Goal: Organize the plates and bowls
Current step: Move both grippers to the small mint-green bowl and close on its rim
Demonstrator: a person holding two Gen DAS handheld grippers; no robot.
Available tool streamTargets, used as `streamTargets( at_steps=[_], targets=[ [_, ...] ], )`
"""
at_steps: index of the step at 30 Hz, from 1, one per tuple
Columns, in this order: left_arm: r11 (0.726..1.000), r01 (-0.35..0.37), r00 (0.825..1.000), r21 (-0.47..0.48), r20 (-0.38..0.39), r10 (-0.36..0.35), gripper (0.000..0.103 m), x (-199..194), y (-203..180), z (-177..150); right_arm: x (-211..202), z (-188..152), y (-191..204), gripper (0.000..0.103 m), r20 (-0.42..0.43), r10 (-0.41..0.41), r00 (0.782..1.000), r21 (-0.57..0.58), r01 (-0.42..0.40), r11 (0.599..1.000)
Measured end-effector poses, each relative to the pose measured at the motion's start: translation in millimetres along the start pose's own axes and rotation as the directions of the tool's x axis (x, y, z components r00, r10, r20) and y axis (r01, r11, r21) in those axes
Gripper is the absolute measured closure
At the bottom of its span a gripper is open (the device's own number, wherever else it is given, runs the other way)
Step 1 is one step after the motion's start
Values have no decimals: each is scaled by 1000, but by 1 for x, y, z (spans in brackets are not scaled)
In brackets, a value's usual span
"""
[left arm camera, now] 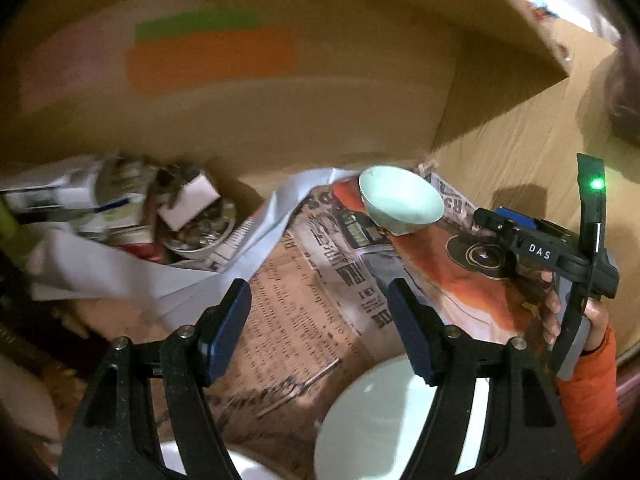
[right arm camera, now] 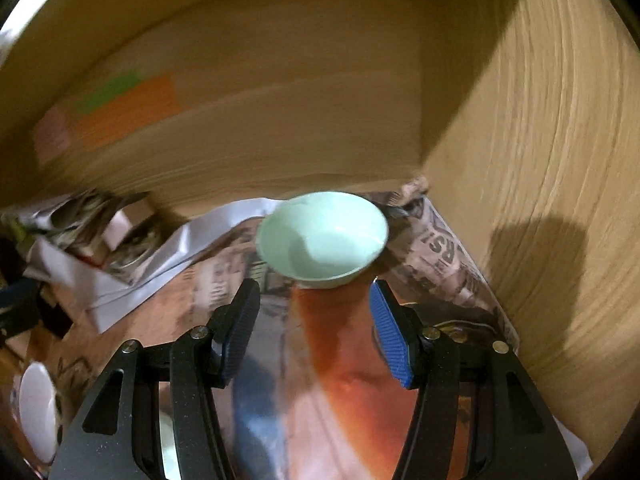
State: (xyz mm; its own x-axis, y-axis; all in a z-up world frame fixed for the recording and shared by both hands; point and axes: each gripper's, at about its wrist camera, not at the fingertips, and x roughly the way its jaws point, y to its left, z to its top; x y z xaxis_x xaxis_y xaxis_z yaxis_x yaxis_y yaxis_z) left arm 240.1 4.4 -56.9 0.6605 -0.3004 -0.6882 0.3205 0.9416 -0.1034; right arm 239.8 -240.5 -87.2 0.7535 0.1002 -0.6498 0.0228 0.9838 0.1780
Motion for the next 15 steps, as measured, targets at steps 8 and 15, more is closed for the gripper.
streamTargets(
  at_steps=[8,15],
  targets=[
    [999,-44,996,-26,-83,42,32,58,5,23,50,15,-27,50,-66,-23,998,47,26,999],
    [996,-91,986,-6,-143,90,32,101,6,35,95,13,-42,62,-157,-27,987,59,37,998]
  ],
)
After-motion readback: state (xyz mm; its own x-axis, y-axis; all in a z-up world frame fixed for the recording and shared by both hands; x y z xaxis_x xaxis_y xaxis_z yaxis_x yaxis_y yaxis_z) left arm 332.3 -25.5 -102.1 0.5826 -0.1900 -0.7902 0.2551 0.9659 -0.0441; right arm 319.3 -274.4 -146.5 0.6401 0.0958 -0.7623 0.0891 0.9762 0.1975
